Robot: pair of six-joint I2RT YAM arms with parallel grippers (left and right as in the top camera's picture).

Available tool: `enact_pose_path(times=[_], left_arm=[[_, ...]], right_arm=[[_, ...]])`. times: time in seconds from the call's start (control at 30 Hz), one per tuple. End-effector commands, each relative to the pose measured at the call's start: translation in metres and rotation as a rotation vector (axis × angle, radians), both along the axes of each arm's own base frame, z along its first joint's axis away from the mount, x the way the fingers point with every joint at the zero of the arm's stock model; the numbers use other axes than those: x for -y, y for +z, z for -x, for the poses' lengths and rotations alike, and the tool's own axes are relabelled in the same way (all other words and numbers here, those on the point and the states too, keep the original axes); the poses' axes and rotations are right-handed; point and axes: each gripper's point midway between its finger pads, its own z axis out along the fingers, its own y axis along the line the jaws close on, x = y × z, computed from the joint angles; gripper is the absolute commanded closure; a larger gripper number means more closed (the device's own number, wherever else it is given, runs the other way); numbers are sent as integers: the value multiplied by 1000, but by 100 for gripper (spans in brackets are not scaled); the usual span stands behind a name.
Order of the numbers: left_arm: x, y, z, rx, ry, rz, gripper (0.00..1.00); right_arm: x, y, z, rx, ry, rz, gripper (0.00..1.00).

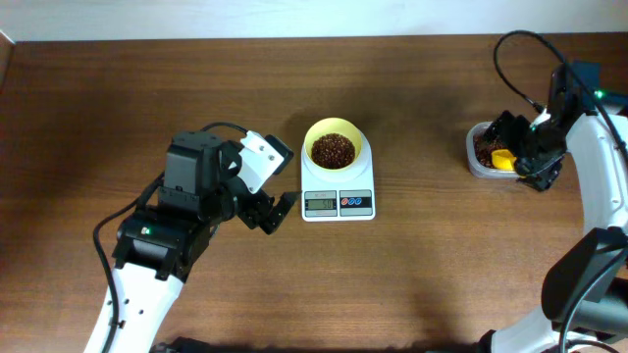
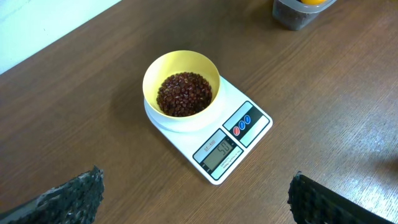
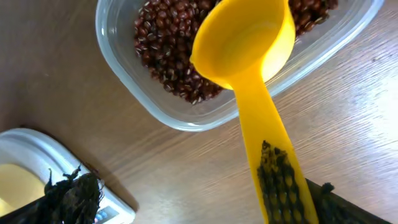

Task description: Scoop item into bowl and weigh 50g on scale

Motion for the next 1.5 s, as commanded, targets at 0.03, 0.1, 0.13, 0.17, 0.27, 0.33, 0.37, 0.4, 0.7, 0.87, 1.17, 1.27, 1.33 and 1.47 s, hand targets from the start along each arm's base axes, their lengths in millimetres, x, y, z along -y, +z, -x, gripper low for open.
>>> enact_pose_path(times=[0.03,0.1,0.13,0.17,0.27,0.33,0.37,0.4,0.7,0.87,1.17,1.27,1.33,1.47], left_arm=[[1,1,1,8,-16,1,1],[1,1,1,8,-16,1,1],[1,1,1,8,-16,1,1],[1,1,1,8,-16,1,1],[1,1,1,8,-16,1,1],[1,1,1,8,-16,1,1],[1,1,1,8,-16,1,1],[1,1,1,8,-16,1,1],[1,1,1,8,-16,1,1],[1,1,1,8,-16,1,1],[1,1,1,8,-16,1,1],[1,1,1,8,-16,1,1],[1,1,1,8,-16,1,1],[1,1,1,8,-16,1,1]], right_arm=[[5,-6,5,-3,205,75,1],[13,-7,7,-16,231,127,1],[19,-8,8,-28,227,159,1],[22,-8,9,-35,225,177,1],[23,-8,10,-37,273,186,1],[22,-8,14,-53,279,180,1],[21,-9,18,-66,295,177,1],[19,-9,25,-93,305,167,1],[-5,-8,34,-85,398,38,1],[-10,-7,45,-115,463,9,1],[2,-6,52,-157,501,78,1],[14,4,44,-146,498,147,1],[17,19,32,-94,508,177,1],[20,35,19,-22,693,234,1]])
